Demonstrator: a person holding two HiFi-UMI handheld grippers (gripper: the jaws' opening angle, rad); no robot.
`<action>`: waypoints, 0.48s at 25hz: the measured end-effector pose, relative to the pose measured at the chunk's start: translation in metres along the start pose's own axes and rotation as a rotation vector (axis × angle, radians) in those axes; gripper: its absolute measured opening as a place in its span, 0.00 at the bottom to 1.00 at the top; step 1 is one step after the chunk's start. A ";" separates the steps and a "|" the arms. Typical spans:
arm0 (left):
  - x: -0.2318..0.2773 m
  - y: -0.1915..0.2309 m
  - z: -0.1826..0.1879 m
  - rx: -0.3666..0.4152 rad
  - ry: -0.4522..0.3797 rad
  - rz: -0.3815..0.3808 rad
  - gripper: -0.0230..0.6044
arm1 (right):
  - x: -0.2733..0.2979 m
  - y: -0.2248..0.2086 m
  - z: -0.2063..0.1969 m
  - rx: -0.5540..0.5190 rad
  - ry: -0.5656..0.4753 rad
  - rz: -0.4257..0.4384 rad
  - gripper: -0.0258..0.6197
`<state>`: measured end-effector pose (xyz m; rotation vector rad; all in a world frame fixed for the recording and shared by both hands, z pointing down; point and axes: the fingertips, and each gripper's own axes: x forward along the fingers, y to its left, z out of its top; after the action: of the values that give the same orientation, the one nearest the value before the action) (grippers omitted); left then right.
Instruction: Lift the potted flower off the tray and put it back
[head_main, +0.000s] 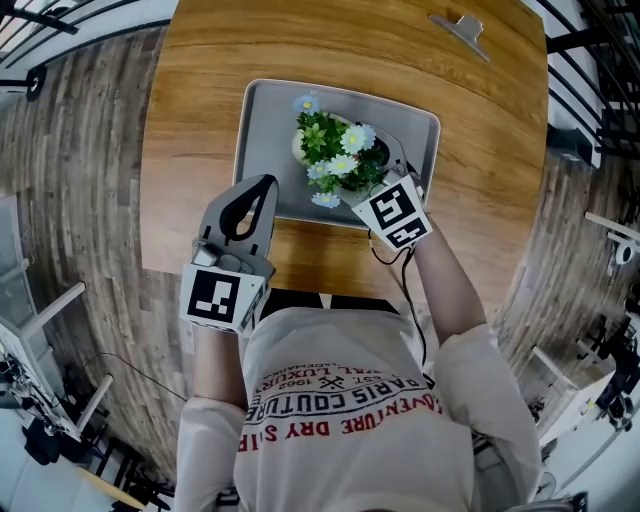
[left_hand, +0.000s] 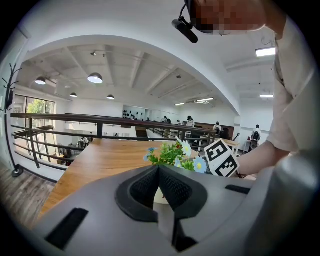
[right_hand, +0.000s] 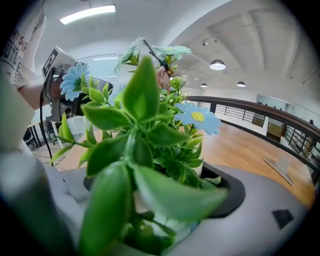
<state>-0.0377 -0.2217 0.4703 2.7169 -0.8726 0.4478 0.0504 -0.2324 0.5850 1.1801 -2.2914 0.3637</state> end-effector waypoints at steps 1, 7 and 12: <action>-0.001 0.002 0.003 0.018 -0.005 -0.004 0.06 | -0.005 -0.003 0.006 0.013 -0.012 -0.018 0.79; -0.007 0.004 0.034 0.083 -0.042 -0.049 0.06 | -0.045 -0.021 0.036 0.098 -0.038 -0.160 0.79; -0.007 -0.008 0.066 0.138 -0.079 -0.098 0.06 | -0.091 -0.040 0.062 0.126 -0.070 -0.300 0.79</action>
<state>-0.0244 -0.2335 0.4057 2.9058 -0.7497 0.3970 0.1058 -0.2233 0.4818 1.5971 -2.1296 0.3622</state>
